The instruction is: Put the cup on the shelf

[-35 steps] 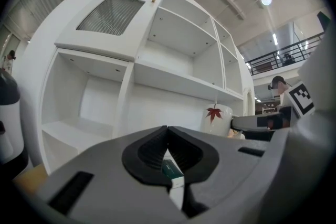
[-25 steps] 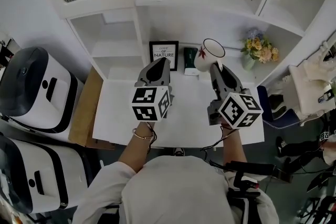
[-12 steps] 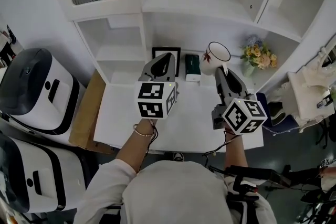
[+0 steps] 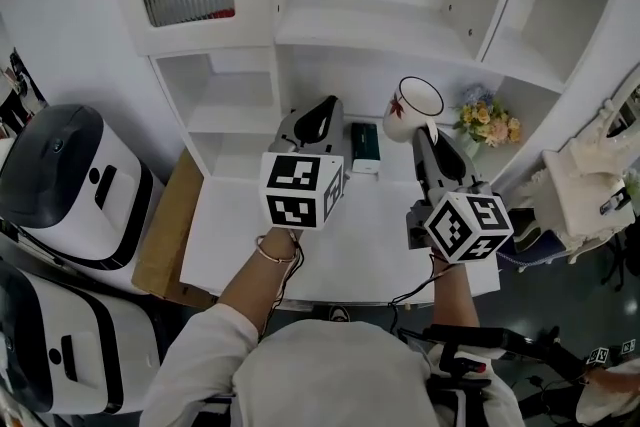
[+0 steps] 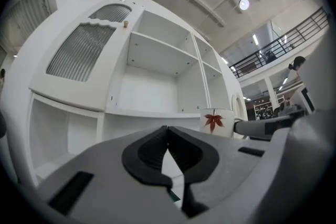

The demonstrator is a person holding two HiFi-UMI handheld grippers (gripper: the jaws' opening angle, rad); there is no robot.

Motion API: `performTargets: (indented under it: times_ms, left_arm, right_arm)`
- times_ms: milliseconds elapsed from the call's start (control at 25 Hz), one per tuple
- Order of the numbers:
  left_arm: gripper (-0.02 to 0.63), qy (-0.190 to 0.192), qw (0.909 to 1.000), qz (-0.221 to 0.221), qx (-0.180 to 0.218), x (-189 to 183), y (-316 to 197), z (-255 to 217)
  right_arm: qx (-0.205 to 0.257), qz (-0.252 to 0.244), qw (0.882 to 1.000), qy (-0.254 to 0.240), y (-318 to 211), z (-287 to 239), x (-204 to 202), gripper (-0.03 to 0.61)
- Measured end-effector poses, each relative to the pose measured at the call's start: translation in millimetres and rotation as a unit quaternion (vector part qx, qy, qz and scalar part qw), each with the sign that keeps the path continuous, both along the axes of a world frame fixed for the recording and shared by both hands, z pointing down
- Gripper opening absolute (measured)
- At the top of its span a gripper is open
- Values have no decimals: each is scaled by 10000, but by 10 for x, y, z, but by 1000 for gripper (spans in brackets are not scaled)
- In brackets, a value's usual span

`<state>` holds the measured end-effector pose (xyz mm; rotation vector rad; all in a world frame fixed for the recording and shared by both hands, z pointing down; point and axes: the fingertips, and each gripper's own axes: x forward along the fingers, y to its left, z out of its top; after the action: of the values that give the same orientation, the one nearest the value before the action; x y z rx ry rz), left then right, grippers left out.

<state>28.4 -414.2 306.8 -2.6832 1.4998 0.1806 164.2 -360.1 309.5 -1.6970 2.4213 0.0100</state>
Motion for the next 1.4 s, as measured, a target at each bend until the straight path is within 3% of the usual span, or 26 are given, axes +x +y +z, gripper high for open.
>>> performTargets:
  times_ms: [480,1040,1400]
  left_arm:
    - [9,-147,9982,-38,579,50,47,-546]
    - [9,-276,9903,-342,1320,0,127,-1261]
    - [9,86,9889,-295,1456,16,37,-1760]
  right_arm:
    - [611,8,9972,425,76,-632,-21,72]
    - [1293,30,9899,581,62,-1397,-9,72]
    - [1688,-5,9838,604,-35,-1856,-25,72]
